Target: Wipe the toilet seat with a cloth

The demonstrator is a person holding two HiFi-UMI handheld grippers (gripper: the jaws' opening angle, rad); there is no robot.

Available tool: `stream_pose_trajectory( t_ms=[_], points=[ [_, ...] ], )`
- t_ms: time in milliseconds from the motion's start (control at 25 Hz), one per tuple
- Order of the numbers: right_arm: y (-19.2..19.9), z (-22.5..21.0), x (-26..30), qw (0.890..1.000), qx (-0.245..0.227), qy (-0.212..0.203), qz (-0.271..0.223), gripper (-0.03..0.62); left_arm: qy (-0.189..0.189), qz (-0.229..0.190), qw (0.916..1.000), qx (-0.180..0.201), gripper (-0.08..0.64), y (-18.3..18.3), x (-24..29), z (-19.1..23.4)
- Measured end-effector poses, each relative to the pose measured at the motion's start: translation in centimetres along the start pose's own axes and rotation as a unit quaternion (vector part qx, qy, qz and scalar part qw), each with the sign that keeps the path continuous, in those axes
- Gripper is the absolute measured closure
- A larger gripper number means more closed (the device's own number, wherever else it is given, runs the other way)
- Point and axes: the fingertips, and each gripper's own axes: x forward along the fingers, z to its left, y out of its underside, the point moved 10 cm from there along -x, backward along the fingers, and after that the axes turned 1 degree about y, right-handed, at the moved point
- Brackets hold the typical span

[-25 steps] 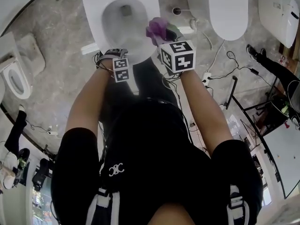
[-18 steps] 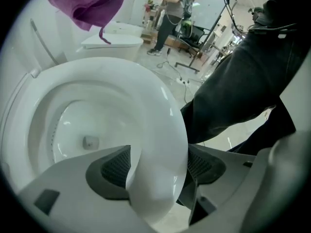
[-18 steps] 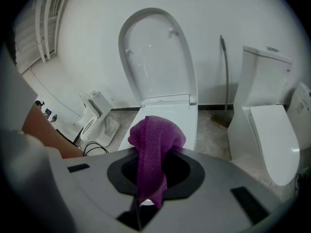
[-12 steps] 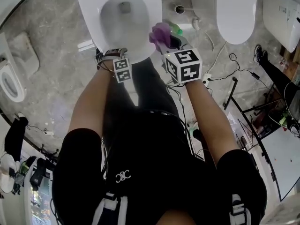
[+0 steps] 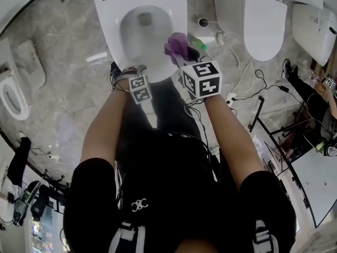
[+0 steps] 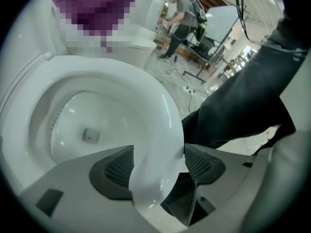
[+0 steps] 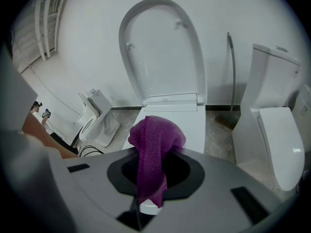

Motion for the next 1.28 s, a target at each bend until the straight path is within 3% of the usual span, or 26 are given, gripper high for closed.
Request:
stream_pose_trajectory(
  t_ms=[120, 200, 280, 320, 440, 560, 840, 1120, 1200, 1280],
  points=[
    [-1.1, 0.5, 1.0, 1.0, 0.007, 0.006, -0.002, 0.531, 0.004, -0.069, 0.9968, -0.041, 0.238, -0.2, -3.8, 0.6],
    [-1.9, 0.5, 2.1, 1.0, 0.011, 0.015, -0.007, 0.531, 0.003, -0.12, 0.9884, -0.092, 0.277, -0.1, -6.4, 1.9],
    [-2.6, 0.2, 3.5, 0.999, 0.015, 0.032, -0.016, 0.531, -0.012, -0.176, 0.9694, -0.171, 0.499, 0.4, -8.8, 4.2],
    [-3.0, -0.1, 4.3, 0.999, 0.014, 0.043, -0.021, 0.531, -0.023, -0.203, 0.9556, -0.212, 0.552, 0.8, -9.8, 5.5],
    [-4.2, -1.8, 7.0, 0.996, 0.011, 0.082, -0.032, 0.531, -0.051, -0.269, 0.9161, -0.293, 0.552, 1.9, -12.4, 9.2],
    [-5.7, -4.5, 9.9, 0.991, -0.012, 0.129, -0.032, 0.532, -0.064, -0.308, 0.8946, -0.317, 0.552, 2.3, -15.0, 12.0],
    [-11.4, -9.9, 16.3, 0.97, -0.135, 0.201, -0.023, 0.531, -0.095, -0.337, 0.885, -0.307, 0.552, 2.8, -19.4, 17.1],
    [-15.4, -10.9, 21.7, 0.951, -0.217, 0.218, 0.007, 0.532, -0.065, -0.363, 0.8709, -0.325, 0.552, 5.1, -20.4, 19.5],
    [-14.9, -11.5, 22.6, 0.946, -0.231, 0.227, 0.018, 0.532, -0.055, -0.359, 0.8718, -0.329, 0.552, 5.8, -20.0, 19.5],
    [-14.3, -12.2, 22.9, 0.948, -0.218, 0.231, 0.013, 0.532, -0.056, -0.346, 0.8782, -0.325, 0.552, 6.4, -19.5, 19.6]
  ],
)
